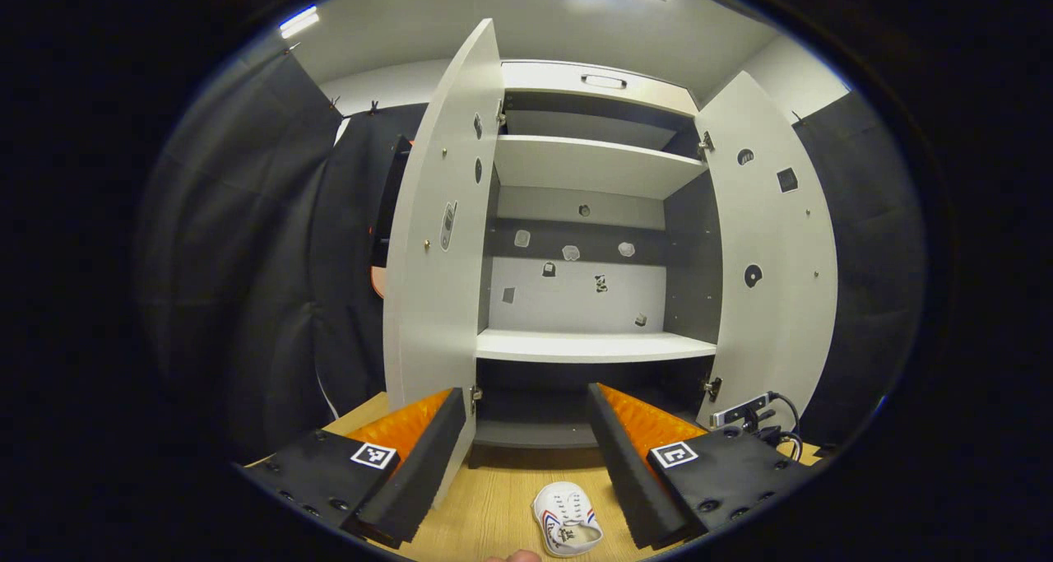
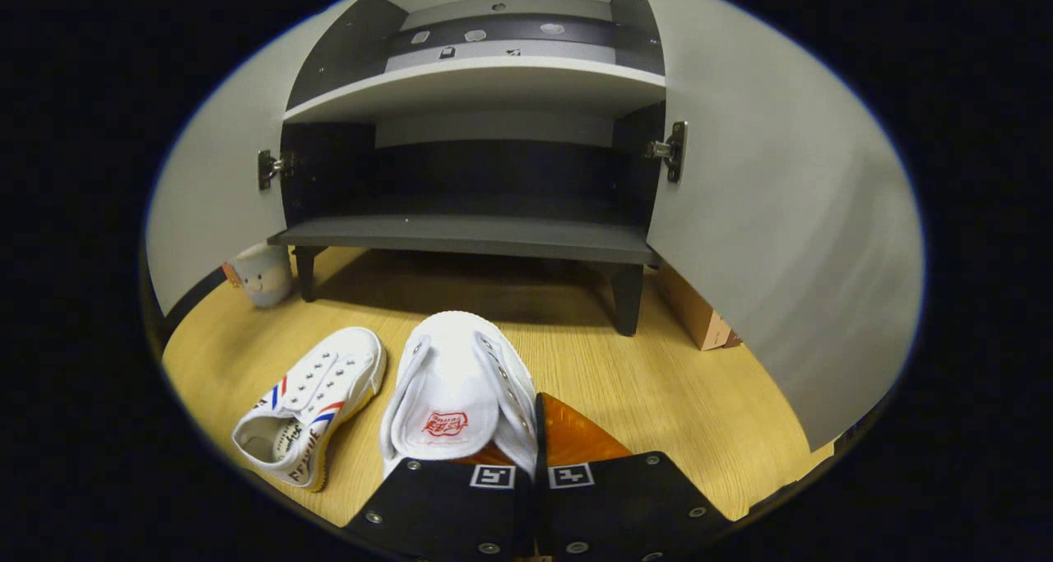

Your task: Grab one shoe with the right hand and put it into the shoe cabinet, grab the other shoe with the left hand and put it into the shoe cabinet; then close the right door with the right hand and the left door with the left hand.

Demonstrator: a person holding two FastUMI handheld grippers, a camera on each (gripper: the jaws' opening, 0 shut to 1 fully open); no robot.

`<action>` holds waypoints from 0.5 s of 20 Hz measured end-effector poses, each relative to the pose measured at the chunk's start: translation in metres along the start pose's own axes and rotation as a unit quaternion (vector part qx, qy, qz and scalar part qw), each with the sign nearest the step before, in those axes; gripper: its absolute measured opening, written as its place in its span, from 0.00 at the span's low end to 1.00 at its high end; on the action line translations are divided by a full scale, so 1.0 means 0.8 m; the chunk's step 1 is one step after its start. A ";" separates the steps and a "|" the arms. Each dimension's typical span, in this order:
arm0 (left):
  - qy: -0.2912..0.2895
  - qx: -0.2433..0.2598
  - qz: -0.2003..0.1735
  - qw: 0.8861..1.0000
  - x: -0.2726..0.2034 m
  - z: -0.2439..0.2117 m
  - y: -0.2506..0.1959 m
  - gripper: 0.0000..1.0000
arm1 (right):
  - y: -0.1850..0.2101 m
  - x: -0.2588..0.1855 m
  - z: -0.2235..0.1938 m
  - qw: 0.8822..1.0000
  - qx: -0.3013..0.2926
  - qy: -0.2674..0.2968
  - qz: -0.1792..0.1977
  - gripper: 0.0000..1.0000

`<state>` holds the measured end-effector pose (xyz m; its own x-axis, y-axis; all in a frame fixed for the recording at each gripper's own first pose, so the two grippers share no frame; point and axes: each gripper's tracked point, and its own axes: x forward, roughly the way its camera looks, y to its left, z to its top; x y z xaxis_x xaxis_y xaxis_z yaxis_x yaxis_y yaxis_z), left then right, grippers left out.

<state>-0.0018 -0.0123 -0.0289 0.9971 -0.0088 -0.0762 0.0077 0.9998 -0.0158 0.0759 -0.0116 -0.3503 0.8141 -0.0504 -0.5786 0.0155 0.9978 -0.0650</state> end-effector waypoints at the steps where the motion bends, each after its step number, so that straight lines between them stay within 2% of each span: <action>1: -0.001 0.000 -0.001 1.000 0.001 0.000 -0.001 0.96 | 0.000 -0.010 0.013 1.000 0.001 -0.009 0.002 0.00; 6: 0.003 -0.007 -0.011 1.000 0.007 -0.012 -0.006 0.96 | 0.008 -0.068 0.102 0.998 0.016 -0.062 0.014 0.00; 10: 0.001 -0.008 -0.010 1.000 0.011 -0.015 -0.002 0.96 | 0.009 -0.106 0.216 0.992 0.038 -0.115 0.019 0.00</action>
<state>0.0061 -0.0144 -0.0418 0.9966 -0.0285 -0.0770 0.0260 0.9991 -0.0324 0.1078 0.0070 -0.1612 0.9258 -0.0100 -0.3778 0.0187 0.9996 0.0194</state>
